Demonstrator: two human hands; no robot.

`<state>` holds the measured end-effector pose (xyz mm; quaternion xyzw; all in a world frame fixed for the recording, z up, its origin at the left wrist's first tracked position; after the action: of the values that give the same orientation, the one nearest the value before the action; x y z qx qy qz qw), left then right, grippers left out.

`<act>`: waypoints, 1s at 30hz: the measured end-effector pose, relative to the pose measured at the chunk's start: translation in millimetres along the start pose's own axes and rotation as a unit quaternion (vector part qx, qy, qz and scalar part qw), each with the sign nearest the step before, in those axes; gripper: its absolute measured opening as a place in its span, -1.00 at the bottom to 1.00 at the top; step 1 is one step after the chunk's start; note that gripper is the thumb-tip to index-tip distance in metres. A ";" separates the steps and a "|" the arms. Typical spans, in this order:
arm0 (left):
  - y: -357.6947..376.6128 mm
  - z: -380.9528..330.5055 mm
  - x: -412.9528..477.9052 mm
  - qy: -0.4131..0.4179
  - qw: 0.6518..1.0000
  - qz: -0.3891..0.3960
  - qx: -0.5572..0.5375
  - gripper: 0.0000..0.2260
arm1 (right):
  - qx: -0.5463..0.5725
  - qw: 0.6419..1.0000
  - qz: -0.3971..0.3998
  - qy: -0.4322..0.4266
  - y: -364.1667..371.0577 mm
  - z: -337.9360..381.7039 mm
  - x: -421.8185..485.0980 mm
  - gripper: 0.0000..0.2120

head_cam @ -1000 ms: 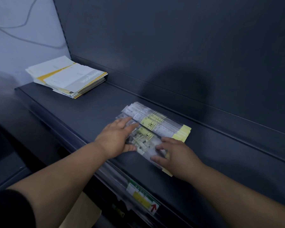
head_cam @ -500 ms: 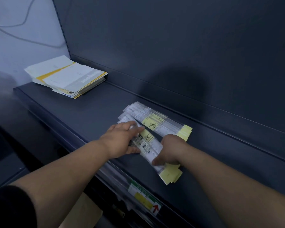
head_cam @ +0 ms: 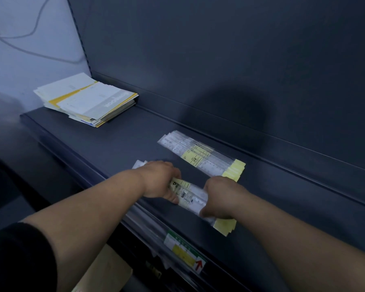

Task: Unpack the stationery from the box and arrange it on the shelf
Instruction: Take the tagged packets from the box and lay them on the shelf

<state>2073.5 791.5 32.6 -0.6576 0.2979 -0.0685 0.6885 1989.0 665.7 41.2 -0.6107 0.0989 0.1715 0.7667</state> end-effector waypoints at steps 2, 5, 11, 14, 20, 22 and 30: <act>0.7 -3.3 -2.0 -0.012 1.000 0.016 0.004 -0.44 | 0.009 1.000 0.002 -0.007 1.3 -2.1 -1.9 -0.66; 1.6 -3.5 -5.2 -0.029 0.999 0.016 -0.009 -0.55 | 0.055 0.998 -0.008 -0.016 5.8 -4.4 -6.6 -0.62; -17.0 -9.5 -9.4 0.002 0.980 -0.183 -0.073 -0.66 | 0.104 0.971 -0.215 -0.020 -13.0 -24.8 -28.4 -0.82; -5.4 -5.6 -10.1 -0.025 0.979 -0.179 -0.097 -0.53 | 0.106 0.970 -0.218 -0.018 -9.5 -35.6 -35.7 -0.76; 18.7 36.4 -7.5 -0.208 0.877 -0.146 -0.408 -0.48 | 0.150 0.960 -0.229 -0.054 12.7 -39.0 -33.5 -0.78; 18.1 32.9 -6.3 -0.202 0.867 -0.137 -0.434 -0.42 | 0.159 0.956 -0.241 -0.059 14.2 -36.8 -31.5 -0.82; 1.3 35.8 7.2 -0.177 0.855 -0.161 -0.459 -0.31 | 0.227 0.931 -0.279 -0.064 9.3 -41.8 -16.6 -0.71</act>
<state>2096.9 819.1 27.5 -0.9390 0.0583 0.0836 0.3285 1972.5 624.6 29.0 -0.4116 -0.0882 -0.0378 0.9063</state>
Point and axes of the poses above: each hand's wrist, its own x-axis towards the middle knuckle, its own y-axis out of the palm, z = x × y, the point moved 6 cm from there along x, towards the middle knuckle, and after that the axes turned 15 degrees about -y, right-handed, at the moved point
